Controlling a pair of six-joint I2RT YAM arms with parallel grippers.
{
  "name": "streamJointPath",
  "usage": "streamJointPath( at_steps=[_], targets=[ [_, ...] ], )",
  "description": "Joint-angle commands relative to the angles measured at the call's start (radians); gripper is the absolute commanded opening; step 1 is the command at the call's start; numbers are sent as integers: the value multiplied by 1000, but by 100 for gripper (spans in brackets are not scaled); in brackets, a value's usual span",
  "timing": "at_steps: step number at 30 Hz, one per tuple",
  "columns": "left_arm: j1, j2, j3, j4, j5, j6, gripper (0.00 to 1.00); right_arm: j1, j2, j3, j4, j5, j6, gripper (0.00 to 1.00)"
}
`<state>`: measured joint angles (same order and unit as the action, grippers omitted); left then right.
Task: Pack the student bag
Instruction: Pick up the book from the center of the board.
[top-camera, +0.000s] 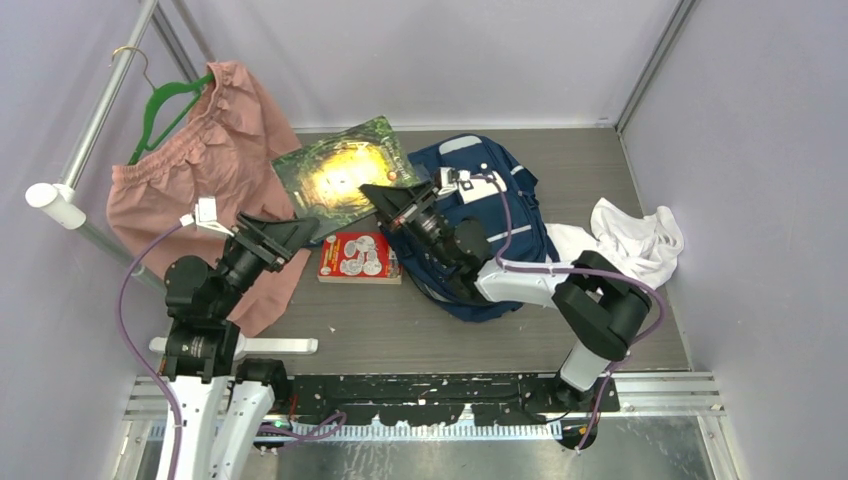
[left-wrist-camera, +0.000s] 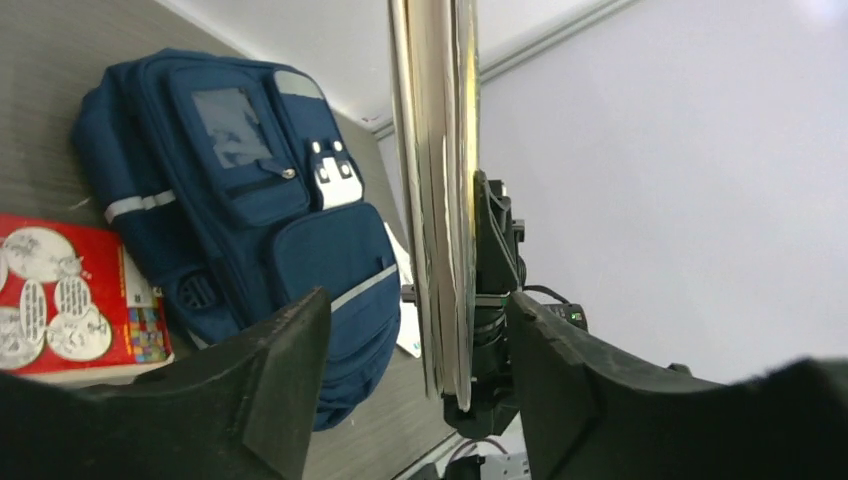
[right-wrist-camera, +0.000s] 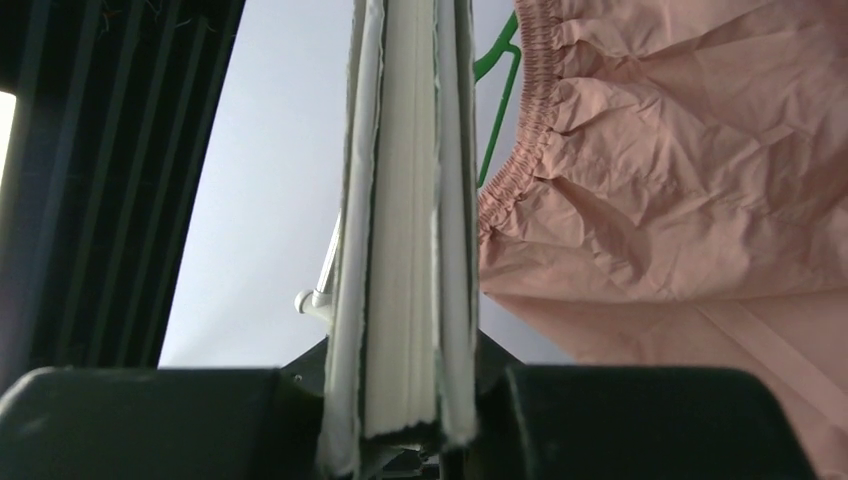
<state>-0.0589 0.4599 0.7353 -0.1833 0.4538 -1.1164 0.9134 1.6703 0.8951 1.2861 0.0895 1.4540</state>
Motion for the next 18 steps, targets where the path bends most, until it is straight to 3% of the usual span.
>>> streamJointPath(
  at_steps=[1, 4, 6, 9, 11, 12, 15, 18],
  targets=[
    [-4, -17, 111, -202, -67, 151, 68, -124, -162, -90, 69, -154, 49, 1],
    [-4, 0, 212, -389, -140, 257, 78, -274, -307, -211, -90, -327, 15, 1],
    [-3, 17, 260, -446, -128, 308, 83, -381, -430, -259, -302, -467, -58, 1],
    [-5, 112, 318, -469, 96, 329, 93, -488, -607, -214, -795, -680, -329, 1],
    [-5, 253, 376, -568, 283, 373, 98, -499, -680, -124, -1162, -748, -567, 1],
    [-4, 290, 397, -634, 311, 412, 99, -499, -701, -88, -1280, -787, -651, 1],
    [-4, 302, 403, -649, 309, 519, 100, -498, -752, -42, -1396, -941, -762, 1],
    [-4, 277, 348, -519, 481, 516, 100, -498, -789, -38, -1373, -1076, -776, 1]
  ],
)
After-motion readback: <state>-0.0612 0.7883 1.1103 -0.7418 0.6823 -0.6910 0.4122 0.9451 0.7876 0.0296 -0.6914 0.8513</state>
